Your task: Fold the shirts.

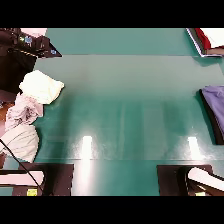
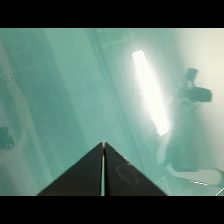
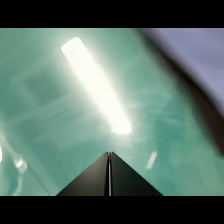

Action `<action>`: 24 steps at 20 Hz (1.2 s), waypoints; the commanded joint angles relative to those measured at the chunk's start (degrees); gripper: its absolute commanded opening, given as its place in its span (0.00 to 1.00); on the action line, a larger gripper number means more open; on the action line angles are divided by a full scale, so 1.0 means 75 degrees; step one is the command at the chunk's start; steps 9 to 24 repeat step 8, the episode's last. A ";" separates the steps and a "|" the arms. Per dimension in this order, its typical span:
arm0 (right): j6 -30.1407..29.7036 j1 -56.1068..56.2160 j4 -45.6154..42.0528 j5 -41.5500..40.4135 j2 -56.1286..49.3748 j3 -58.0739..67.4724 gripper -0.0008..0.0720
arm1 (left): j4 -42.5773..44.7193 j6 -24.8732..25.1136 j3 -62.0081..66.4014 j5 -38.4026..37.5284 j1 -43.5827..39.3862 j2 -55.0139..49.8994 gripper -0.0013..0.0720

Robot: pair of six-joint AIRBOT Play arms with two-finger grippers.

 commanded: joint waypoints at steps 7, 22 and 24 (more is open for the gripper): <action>-0.0178 0.3427 0.0600 -0.0705 0.0003 -0.0006 0.03 | 0.0000 -0.0006 0.0000 0.0017 0.0006 -0.0003 0.05; -0.0181 0.3582 0.0597 -0.0729 0.0003 -0.0006 0.03 | 0.0000 -0.0006 0.0000 0.0020 0.0006 -0.0003 0.05; -0.0181 0.3582 0.0597 -0.0729 0.0003 -0.0006 0.03 | 0.0000 -0.0006 0.0000 0.0020 0.0006 -0.0003 0.05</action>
